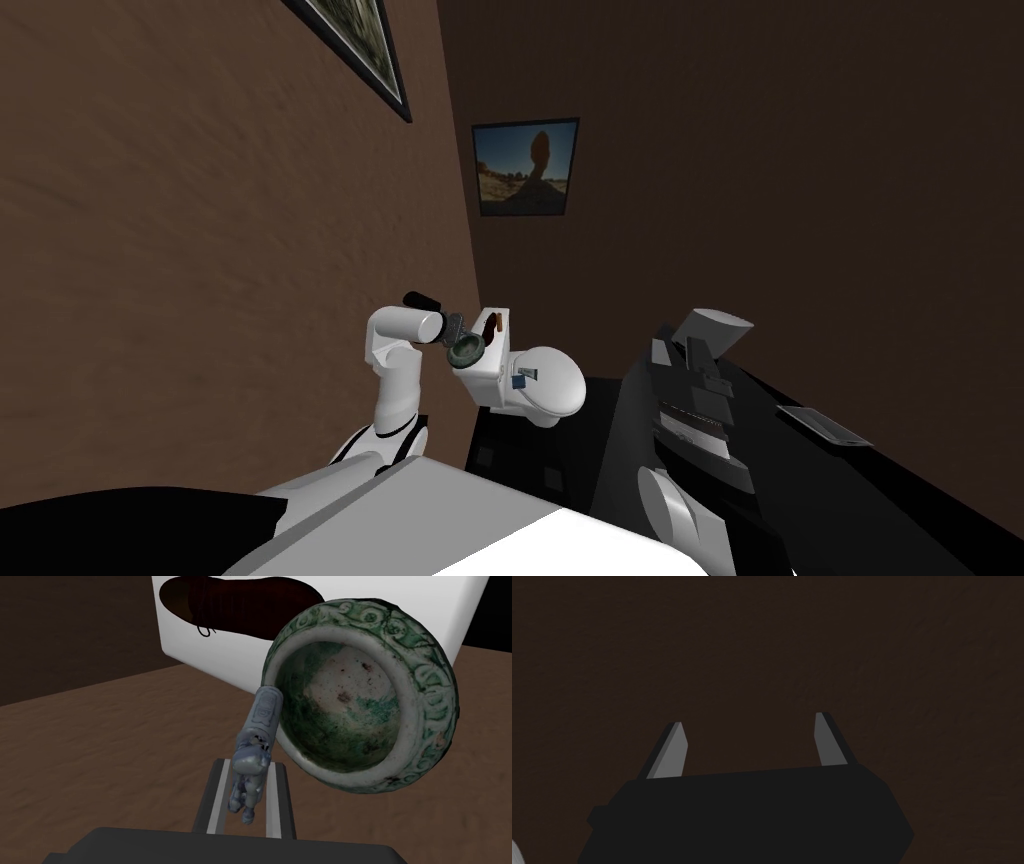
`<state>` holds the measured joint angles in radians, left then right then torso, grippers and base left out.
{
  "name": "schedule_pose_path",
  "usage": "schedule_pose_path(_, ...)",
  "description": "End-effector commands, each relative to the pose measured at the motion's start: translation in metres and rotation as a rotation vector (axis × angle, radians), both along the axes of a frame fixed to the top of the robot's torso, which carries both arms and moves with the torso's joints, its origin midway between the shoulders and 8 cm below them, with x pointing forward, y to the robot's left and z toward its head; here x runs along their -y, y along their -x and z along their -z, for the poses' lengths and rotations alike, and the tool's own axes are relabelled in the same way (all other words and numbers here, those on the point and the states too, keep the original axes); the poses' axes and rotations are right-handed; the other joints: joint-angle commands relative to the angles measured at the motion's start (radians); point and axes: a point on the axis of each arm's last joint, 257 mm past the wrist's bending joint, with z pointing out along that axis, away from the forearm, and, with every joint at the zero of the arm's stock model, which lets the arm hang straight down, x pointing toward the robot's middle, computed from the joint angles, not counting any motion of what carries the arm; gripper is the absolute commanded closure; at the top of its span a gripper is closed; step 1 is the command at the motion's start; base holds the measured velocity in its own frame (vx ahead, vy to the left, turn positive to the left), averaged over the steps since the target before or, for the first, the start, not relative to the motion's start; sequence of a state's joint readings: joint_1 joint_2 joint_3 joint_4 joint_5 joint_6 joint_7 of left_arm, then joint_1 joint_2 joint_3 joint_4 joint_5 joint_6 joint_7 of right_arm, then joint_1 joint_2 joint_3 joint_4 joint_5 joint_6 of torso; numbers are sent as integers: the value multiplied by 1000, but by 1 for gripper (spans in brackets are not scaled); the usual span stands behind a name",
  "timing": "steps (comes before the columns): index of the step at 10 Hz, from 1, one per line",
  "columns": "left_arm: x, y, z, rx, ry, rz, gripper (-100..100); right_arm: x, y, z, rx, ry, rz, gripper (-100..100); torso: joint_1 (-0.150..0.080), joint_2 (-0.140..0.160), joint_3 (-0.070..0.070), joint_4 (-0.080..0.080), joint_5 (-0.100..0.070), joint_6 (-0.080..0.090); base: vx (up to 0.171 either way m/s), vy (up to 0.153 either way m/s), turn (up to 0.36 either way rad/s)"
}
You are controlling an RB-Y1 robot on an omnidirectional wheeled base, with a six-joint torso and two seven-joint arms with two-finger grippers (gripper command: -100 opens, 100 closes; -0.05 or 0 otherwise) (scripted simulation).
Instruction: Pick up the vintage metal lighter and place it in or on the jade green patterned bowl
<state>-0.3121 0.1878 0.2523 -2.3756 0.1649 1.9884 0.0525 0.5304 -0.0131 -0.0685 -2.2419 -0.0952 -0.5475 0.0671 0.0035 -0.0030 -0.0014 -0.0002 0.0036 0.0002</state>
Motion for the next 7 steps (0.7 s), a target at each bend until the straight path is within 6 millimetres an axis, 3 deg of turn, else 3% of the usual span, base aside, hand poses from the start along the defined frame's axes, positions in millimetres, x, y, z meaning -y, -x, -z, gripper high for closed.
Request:
schedule_pose_path(1,0,0,0,0,0,0,-100,0,0,0,0,0,0,0,0,0,0,0,0,0,0,0,0)
schedule_pose_path(5,0,0,0,0,0,0,-100,0,0,0,0,0,0,0,-1,-1,0,0,0,0,0,0,0)
schedule_pose_path(6,0,0,0,0,0,0,0,0,0,0,0,0,0,0,-1,-1,0,0,0,0,0,0,0)
schedule_pose_path(7,0,-8,-5,1,-1,2,-100,0,0,0,0,0,0,0,-1,-1,0,0,0,0,-25,-1,7)
